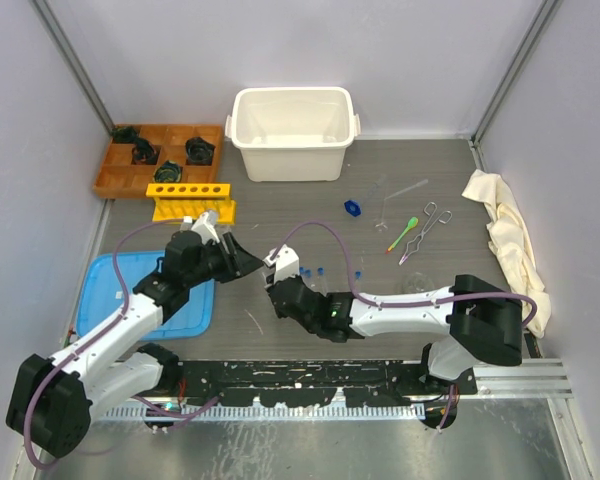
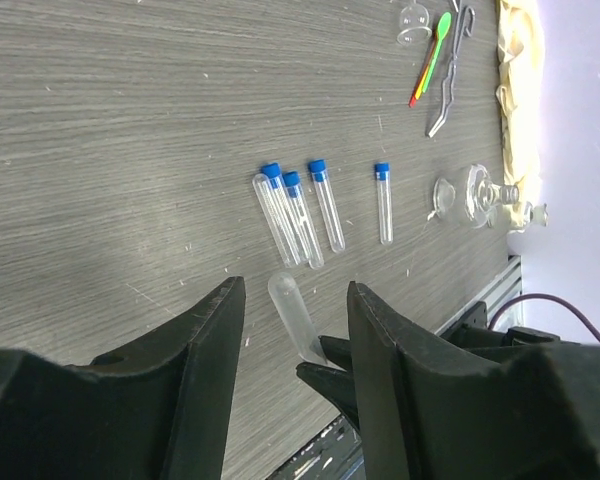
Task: Organize the chemistry lab equipment
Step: Pick up the test tube at the center of the board.
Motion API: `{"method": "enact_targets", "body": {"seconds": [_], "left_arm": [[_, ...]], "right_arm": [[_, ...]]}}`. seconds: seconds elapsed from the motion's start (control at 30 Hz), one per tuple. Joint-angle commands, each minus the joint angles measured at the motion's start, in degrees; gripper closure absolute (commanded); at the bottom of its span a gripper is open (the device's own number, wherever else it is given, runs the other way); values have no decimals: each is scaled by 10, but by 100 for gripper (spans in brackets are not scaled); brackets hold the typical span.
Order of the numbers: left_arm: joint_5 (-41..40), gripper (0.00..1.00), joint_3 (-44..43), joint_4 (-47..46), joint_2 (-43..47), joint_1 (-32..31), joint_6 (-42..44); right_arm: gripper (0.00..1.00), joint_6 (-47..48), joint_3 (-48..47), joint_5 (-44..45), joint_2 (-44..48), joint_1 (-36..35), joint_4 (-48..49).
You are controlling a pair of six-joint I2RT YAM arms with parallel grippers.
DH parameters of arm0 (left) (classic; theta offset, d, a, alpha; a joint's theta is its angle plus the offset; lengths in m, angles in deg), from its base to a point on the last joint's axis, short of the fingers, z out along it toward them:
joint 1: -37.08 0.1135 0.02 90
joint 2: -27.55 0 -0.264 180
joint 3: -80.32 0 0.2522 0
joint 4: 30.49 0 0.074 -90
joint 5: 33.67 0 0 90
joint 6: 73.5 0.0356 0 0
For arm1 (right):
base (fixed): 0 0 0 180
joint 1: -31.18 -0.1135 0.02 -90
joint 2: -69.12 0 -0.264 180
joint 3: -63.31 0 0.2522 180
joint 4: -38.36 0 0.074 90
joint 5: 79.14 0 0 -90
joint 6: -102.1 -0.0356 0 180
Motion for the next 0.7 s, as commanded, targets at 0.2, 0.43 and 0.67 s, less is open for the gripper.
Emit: {"method": "enact_targets", "body": {"seconds": [0.2, 0.43, 0.67], "left_arm": [[25, 55, -12, -35, -24, -14, -12], [23, 56, -10, -64, -50, -25, -20], [20, 58, -13, -86, -69, -32, -24]], "right_arm": [[85, 10, -16, 33, 24, -7, 29], [85, 13, -17, 35, 26, -9, 28], [85, 13, -17, 38, 29, -11, 28]]}}
